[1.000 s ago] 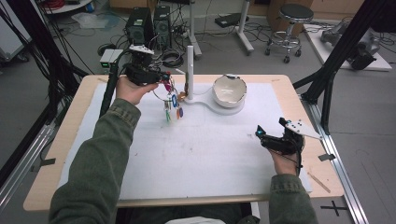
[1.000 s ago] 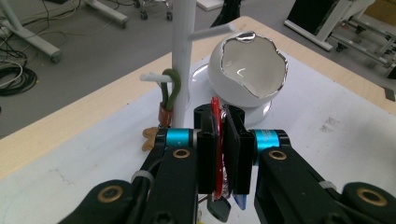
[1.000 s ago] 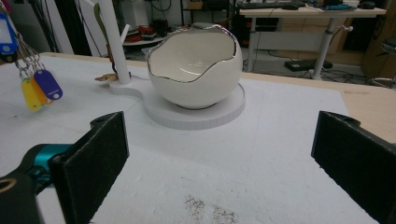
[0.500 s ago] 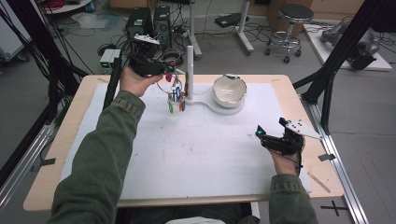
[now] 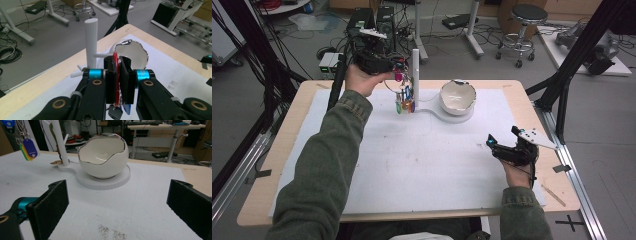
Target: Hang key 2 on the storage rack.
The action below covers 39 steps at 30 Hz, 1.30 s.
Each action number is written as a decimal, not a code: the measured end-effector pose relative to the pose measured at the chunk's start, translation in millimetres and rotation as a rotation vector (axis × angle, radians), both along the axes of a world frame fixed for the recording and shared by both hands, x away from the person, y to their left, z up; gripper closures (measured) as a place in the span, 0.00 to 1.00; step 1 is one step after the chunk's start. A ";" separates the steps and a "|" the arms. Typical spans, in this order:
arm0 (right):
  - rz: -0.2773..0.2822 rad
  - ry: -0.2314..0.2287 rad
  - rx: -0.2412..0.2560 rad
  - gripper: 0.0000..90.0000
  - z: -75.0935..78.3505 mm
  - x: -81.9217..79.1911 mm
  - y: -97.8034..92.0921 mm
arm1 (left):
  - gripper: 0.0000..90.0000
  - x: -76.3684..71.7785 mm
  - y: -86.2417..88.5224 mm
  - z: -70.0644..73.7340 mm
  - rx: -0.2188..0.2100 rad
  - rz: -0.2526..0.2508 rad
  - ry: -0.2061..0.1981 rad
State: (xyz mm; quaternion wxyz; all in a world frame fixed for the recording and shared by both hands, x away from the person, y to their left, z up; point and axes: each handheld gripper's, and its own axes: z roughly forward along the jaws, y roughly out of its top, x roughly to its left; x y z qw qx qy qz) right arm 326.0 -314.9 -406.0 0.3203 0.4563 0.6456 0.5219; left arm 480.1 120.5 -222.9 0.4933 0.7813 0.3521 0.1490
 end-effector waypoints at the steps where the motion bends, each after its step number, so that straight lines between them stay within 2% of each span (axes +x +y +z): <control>1: 0.001 0.000 0.001 0.03 -0.1 0.1 0.2 | 0.93 1.0 -1.2 0.9 0.001 -0.004 0.001; 12: -0.001 -0.002 0.002 0.03 -0.1 -0.2 -0.6 | 0.93 11.1 -18.3 8.2 -0.002 -0.014 -0.008; 20: -0.001 -0.001 0.004 0.03 -0.4 -0.1 -1.4 | 0.93 23.5 -26.2 11.6 -0.016 0.005 -0.008; 25: -0.004 0.002 0.009 0.03 -0.3 -1.0 -2.3 | 0.93 28.0 -30.7 8.8 -0.022 0.011 -0.008; 28: -0.005 -0.003 0.007 0.03 -0.2 -1.1 -3.0 | 0.93 31.1 -32.4 7.0 -0.042 0.019 -0.003; 35: -0.005 -0.001 0.014 0.03 -0.3 -1.1 -3.2 | 0.93 40.4 -37.8 -1.2 -0.050 0.074 -0.003; 39: -0.003 0.000 0.013 0.03 -0.5 -1.0 -3.9 | 0.93 45.6 -39.8 -6.1 -0.065 0.088 0.001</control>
